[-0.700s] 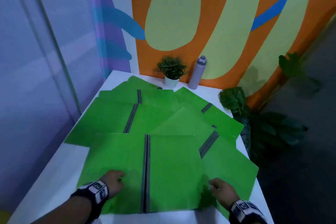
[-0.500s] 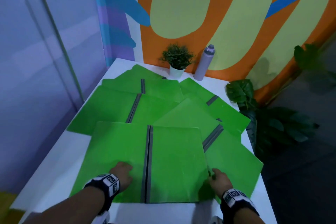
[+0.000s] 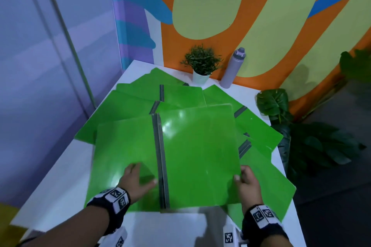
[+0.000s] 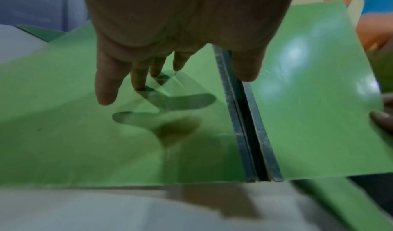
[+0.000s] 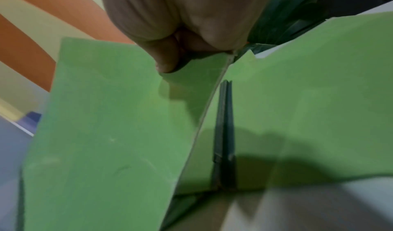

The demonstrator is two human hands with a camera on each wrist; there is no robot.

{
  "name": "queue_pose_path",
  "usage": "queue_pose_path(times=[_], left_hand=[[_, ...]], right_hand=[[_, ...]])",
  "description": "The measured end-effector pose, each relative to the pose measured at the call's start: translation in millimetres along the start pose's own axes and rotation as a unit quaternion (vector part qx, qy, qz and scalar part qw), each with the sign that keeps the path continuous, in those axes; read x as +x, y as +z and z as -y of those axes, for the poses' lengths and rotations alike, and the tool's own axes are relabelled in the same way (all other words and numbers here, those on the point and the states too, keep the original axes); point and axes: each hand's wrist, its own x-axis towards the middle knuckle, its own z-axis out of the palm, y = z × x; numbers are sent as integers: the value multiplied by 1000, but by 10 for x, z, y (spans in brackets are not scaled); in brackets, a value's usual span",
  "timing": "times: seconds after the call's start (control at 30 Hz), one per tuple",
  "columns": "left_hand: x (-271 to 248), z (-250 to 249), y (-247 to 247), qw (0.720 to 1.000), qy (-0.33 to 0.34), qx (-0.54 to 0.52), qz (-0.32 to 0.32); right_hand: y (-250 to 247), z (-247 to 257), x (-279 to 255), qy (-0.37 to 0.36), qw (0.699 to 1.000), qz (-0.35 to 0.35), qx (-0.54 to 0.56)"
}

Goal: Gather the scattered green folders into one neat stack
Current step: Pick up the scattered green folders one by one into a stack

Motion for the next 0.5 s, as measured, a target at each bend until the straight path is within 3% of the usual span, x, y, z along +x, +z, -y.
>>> queue_pose_path(times=[0.1, 0.27, 0.4, 0.5], left_hand=[[-172, -308, -280, 994, 68, -90, -15], [-379, -622, -629, 947, 186, -264, -3], [-379, -641, -638, 948, 163, -271, -32], [-345, -624, -553, 959, 137, -248, -11]], right_hand=[[-88, 237, -19, -51, 995, -7, 90], [6, 418, -27, -96, 982, 12, 165], [166, 277, 1, -82, 988, 58, 115], [232, 156, -5, -41, 986, 91, 132]])
